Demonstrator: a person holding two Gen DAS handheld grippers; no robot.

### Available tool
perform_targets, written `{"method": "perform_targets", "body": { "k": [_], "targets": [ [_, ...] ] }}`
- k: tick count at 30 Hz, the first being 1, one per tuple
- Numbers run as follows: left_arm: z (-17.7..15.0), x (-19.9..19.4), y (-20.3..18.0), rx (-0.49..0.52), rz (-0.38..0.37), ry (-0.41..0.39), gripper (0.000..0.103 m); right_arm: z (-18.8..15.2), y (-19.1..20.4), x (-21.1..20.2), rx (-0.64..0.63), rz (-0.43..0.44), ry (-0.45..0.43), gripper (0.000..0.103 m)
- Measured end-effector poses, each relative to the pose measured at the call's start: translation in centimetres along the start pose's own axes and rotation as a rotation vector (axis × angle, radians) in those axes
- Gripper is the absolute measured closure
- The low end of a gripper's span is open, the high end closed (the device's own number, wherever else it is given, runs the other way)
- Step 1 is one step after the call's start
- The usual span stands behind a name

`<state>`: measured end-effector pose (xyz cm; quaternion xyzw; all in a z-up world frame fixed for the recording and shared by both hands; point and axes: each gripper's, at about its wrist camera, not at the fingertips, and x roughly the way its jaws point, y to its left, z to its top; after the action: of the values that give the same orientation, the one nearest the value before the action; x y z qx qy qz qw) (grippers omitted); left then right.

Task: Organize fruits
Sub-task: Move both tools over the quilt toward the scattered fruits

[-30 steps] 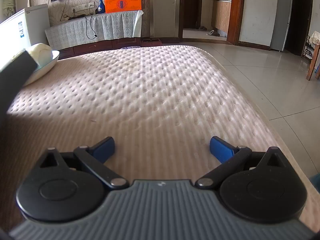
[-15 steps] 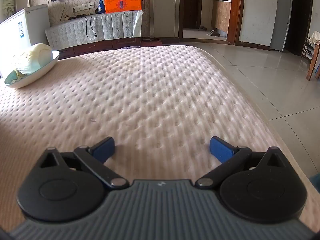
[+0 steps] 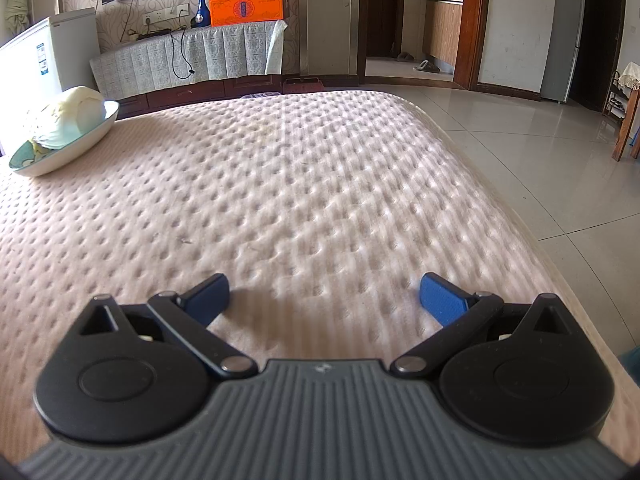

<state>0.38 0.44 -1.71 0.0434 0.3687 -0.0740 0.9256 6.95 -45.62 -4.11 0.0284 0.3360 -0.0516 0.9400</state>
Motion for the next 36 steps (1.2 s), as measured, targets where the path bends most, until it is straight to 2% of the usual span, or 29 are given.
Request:
{"method": "perform_targets", "body": {
  "k": [19, 36],
  "targets": [
    [-0.3, -0.1, 1.0, 0.003, -0.025, 0.002, 0.005, 0.0, 0.0, 0.0, 0.0, 0.0, 0.0, 0.0],
    [-0.5, -0.1, 0.9, -0.004, -0.01, 0.004, 0.004, 0.1, 0.1, 0.0, 0.0, 0.001, 0.0, 0.0]
  ]
}}
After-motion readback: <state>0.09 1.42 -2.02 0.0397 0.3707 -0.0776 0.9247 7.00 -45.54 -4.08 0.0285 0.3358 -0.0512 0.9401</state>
